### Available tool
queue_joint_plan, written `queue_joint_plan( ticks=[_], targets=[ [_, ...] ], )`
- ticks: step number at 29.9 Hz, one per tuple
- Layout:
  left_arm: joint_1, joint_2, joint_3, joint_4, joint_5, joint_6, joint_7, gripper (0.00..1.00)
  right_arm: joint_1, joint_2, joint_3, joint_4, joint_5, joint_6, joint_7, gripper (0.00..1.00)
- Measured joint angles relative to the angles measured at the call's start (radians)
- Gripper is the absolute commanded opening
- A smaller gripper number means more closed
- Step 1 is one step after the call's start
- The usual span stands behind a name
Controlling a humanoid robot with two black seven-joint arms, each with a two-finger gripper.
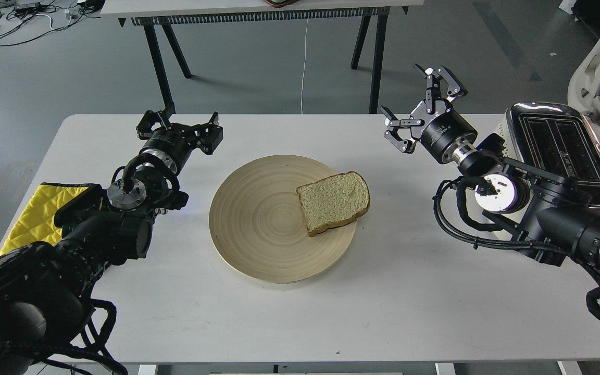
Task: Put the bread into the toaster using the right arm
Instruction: 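Rotate the open right gripper and move it toward the plate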
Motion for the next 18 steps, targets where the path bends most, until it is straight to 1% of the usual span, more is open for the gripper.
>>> queue_joint_plan(
  ticks=[9, 18],
  targets=[
    [0.0, 0.0, 0.001, 0.0, 0.0, 0.0, -0.001, 1.0, -0.001, -0.027, 0.001, 0.002, -0.001, 0.0, 0.0, 0.99],
    [0.0, 0.001, 0.001, 0.0, 0.0, 0.0, -0.001, 1.0, 0.022, -0.018, 0.001, -0.009, -0.025, 0.0, 0.0, 0.99]
  ],
)
